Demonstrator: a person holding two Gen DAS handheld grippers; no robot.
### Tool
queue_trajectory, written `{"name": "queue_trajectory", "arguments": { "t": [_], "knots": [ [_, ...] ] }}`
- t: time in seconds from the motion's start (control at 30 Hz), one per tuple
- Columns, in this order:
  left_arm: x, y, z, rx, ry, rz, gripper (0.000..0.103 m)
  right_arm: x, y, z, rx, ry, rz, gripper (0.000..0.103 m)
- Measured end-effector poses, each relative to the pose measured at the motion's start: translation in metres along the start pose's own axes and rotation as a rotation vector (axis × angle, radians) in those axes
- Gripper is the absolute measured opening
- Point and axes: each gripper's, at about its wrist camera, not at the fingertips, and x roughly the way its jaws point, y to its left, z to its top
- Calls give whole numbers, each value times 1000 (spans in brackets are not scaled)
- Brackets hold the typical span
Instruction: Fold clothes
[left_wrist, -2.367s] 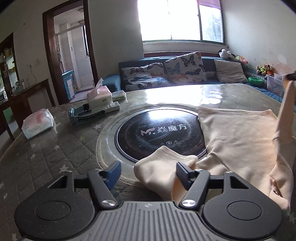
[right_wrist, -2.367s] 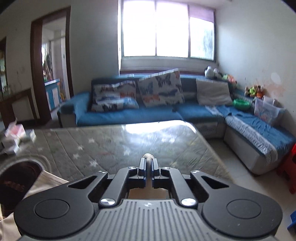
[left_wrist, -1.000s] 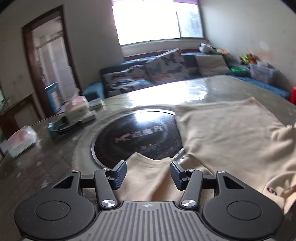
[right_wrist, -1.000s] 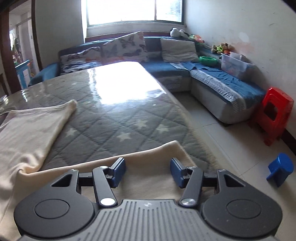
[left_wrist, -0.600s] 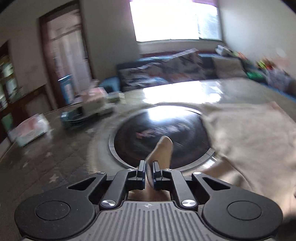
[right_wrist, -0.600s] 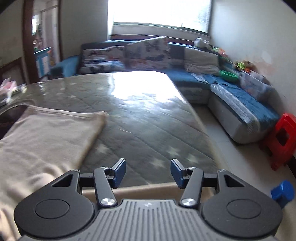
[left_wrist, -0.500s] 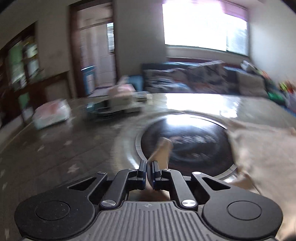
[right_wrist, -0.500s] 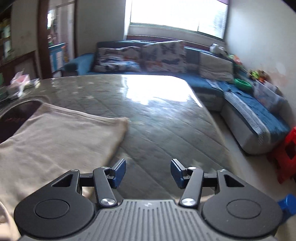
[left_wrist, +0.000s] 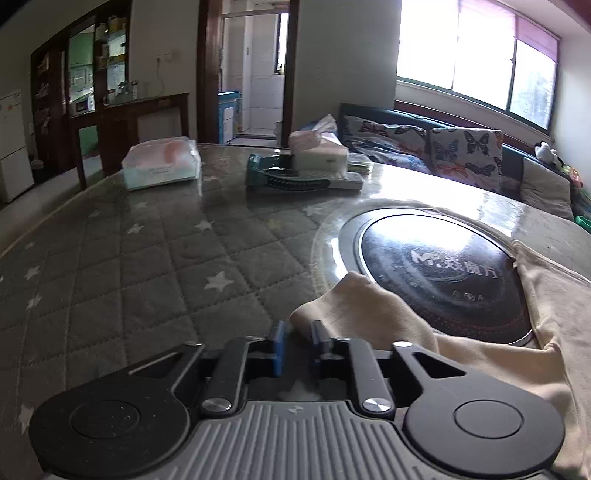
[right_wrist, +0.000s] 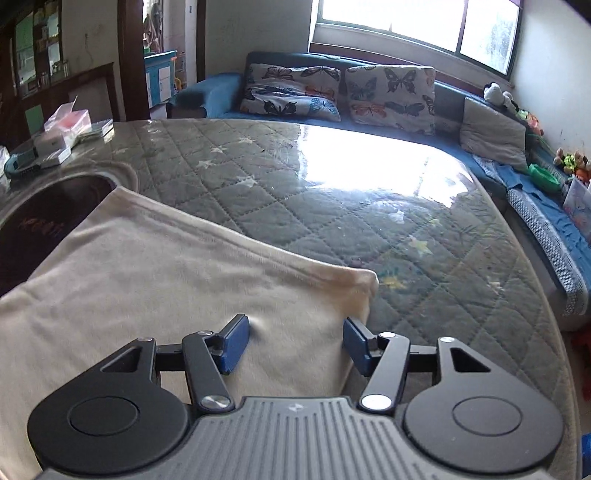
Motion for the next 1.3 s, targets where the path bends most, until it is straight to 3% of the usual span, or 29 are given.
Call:
{"name": "queue_trajectory", "arguments": {
  "t": [0.03,0.2,0.53,0.7,0.87,1.03,1.13,1.3],
  "knots": [
    [2,-3,2,8,-1,-11,43,4,-2,3,17,1,5,60],
    [14,-14,7,71,-7,11,43,27,-9,24,74,-1,2,66],
    [31,-26,13,173,-20,67,48,54,5,61,62,-17,-87,65],
    [30,-22,14,184,-28,65,49,36,41,65,-29,-57,20,64],
    [32,-26,13,231,-30,51,49,42,105,69,-156,-28,191,64],
    [40,-30,18,279,-33,51,46,68,144,79,-205,0,205,64],
    [48,-38,21,346,-43,69,44,79,155,83,-239,-29,157,66],
    [68,-45,33,397,-58,110,44,60,163,79,-292,-42,197,66]
  ]
}}
